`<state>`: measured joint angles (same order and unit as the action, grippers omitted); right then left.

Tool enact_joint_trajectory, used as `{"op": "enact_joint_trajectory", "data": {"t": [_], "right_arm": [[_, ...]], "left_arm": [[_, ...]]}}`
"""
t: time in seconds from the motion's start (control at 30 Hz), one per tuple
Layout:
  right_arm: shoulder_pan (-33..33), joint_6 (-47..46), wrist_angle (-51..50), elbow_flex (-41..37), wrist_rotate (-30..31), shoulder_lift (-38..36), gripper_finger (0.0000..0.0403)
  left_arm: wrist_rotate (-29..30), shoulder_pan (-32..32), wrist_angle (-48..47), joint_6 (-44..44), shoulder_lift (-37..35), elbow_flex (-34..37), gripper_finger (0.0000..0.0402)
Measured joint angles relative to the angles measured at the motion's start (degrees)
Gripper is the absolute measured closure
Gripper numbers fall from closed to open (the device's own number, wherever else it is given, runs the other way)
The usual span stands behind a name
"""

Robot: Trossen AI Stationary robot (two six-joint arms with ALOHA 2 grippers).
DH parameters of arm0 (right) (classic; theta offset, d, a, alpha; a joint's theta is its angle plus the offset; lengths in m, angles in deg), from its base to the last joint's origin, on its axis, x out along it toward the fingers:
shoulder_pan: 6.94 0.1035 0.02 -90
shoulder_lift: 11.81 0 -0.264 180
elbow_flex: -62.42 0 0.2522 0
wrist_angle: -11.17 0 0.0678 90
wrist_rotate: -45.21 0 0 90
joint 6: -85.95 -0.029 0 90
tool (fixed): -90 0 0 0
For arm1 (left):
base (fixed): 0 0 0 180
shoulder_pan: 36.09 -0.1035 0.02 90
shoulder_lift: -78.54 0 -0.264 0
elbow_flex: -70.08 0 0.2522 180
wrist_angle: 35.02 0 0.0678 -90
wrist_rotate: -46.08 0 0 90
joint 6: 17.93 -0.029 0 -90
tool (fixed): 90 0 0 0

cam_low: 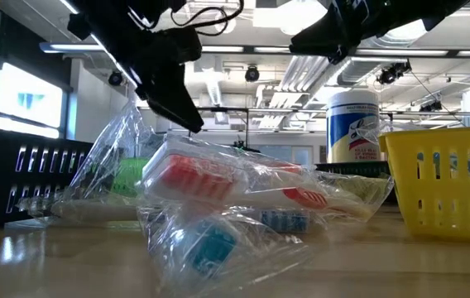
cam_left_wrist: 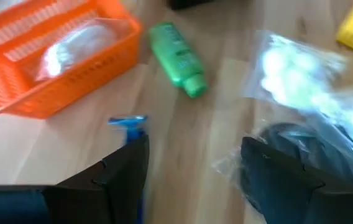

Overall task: Pick & Place Travel size toiletries
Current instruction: Put the blue razor into the green bin

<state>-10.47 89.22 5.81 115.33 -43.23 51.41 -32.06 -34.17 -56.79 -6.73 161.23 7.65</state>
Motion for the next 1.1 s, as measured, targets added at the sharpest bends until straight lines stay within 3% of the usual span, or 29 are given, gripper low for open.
{"op": "enact_joint_trajectory", "data": {"t": [0.1, 0.3, 0.73, 1.1], "right_arm": [[0.0, 0.0, 0.1, 0.0, 0.0, 0.0, 0.0292], [0.0, 0.2, 0.5, 0.0, 2.7, 0.0, 0.0292], [0.0, 1.6, 0.4, 0.0, 4.3, 0.0, 0.0292], [0.0, 1.5, 0.4, 0.0, 4.3, 0.0, 0.0292]], "left_arm": [[-0.1, -2.6, -0.1, 2.2, 0.5, 0.0, 0.0153], [-6.0, -7.0, 1.5, 4.8, 2.0, 0.0, 0.0153], [-5.1, -6.8, 2.3, 7.0, 9.9, 0.0, 0.0153], [-5.1, -6.8, 2.4, 7.3, 10.3, 0.0, 0.0153]]}}
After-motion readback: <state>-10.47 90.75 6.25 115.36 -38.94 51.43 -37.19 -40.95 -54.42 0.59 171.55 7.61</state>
